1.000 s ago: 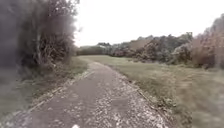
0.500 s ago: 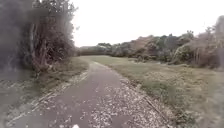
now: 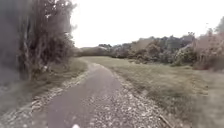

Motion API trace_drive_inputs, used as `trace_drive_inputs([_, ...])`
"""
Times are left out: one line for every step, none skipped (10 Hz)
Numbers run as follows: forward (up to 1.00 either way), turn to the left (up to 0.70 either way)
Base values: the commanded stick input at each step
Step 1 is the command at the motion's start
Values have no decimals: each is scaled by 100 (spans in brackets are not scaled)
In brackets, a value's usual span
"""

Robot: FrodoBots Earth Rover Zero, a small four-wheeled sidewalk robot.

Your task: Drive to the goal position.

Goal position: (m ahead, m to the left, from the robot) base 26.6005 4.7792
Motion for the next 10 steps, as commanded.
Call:
trace_drive_inputs([85,15])
trace_drive_inputs([85,1])
trace_drive_inputs([85,1])
trace_drive_inputs([85,1])
trace_drive_inputs([85,1])
trace_drive_inputs([85,1])
trace_drive_inputs([85,1])
trace_drive_inputs([85,15])
trace_drive_inputs([85,28])
trace_drive_inputs([85,30])
